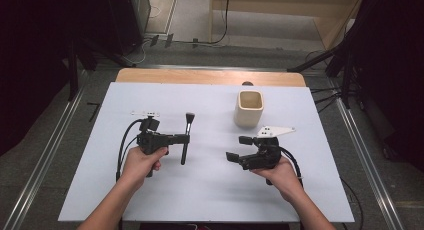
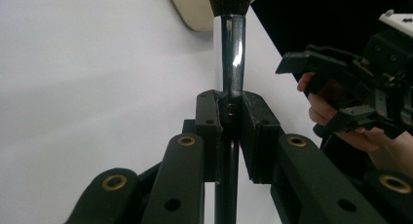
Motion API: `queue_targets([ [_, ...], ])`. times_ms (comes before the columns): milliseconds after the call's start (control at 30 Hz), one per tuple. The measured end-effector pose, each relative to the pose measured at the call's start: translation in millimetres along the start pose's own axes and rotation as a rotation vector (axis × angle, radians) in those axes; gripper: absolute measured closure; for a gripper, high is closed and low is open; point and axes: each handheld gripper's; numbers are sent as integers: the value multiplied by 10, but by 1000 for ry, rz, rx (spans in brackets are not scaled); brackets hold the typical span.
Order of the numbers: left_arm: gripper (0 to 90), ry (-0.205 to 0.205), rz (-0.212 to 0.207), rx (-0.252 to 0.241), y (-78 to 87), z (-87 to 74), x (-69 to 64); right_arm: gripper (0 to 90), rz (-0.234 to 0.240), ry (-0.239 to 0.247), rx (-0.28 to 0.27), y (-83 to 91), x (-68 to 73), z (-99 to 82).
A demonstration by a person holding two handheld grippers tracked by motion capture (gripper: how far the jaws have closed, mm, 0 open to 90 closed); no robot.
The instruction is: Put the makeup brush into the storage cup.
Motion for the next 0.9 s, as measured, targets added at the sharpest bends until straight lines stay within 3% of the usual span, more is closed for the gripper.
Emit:
queue_targets([
  [33,799,-2,14,0,-1,12,-9,144,-4,2,6,-12,6,0],
  [333,800,-6,-16,-18,-51,17,-14,145,31,1,33,-168,33,43],
  [600,799,3,-74,-31,-99,19,-13,150,71,-25,37,-247,49,48],
  [900,799,6,-100,-46,-129,-12,-35,164,102,-28,44,-339,114,72],
])
Point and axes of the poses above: each handheld gripper's, and its own axes: y roughly backward along the jaws, z roughly out of its top, x roughly to its left, and after that the axes turned 6 degrees about -y, right-handed
